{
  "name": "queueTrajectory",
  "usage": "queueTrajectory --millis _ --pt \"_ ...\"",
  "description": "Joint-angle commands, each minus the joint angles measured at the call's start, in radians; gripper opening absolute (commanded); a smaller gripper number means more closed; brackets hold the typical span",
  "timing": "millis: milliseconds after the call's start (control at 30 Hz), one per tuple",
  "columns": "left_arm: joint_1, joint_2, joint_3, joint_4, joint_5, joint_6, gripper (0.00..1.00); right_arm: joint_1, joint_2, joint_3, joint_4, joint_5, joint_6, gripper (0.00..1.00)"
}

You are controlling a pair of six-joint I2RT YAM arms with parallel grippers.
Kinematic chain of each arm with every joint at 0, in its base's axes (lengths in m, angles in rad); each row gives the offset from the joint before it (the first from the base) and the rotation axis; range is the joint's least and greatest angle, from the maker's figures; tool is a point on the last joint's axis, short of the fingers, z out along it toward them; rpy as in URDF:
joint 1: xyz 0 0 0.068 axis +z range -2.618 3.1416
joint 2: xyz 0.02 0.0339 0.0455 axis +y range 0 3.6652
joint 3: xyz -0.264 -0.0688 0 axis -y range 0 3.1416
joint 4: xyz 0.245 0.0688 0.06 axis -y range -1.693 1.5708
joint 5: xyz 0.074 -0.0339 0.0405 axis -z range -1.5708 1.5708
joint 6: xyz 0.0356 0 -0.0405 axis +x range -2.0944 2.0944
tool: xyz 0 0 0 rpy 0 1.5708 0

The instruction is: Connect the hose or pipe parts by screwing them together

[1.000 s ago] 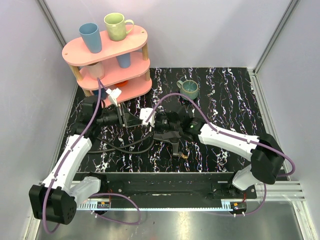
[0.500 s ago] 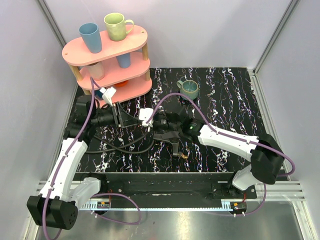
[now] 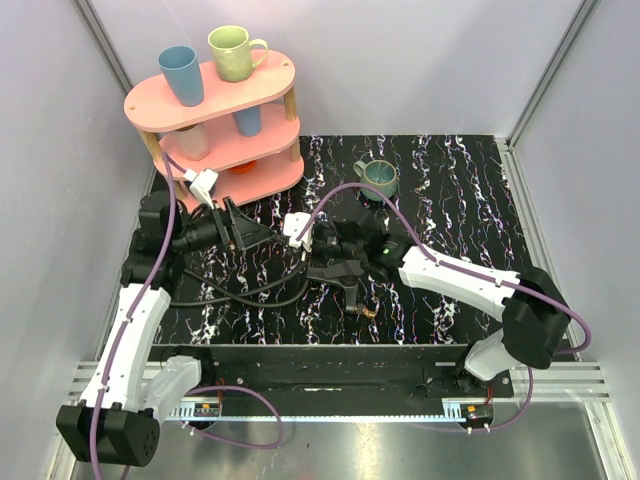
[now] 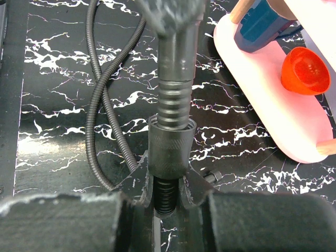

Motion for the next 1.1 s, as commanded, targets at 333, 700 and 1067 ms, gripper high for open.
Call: queueTrajectory --millis 333,700,1067 --pt "-0.133 0.118 0.003 0.094 -0.087 -0.022 0.68 0.0 -0.007 0.033 0.022 0.018 0.03 0.0" --pt "-0.144 0.185 0.016 0.117 -0.044 -0.002 0.54 0.0 0.007 0.019 0.053 0.052 0.033 0.0" --pt "-0.144 0.186 -0.071 0.273 0.064 -0.129 0.46 0.0 0.011 0.01 0.065 0.081 0.032 0.0"
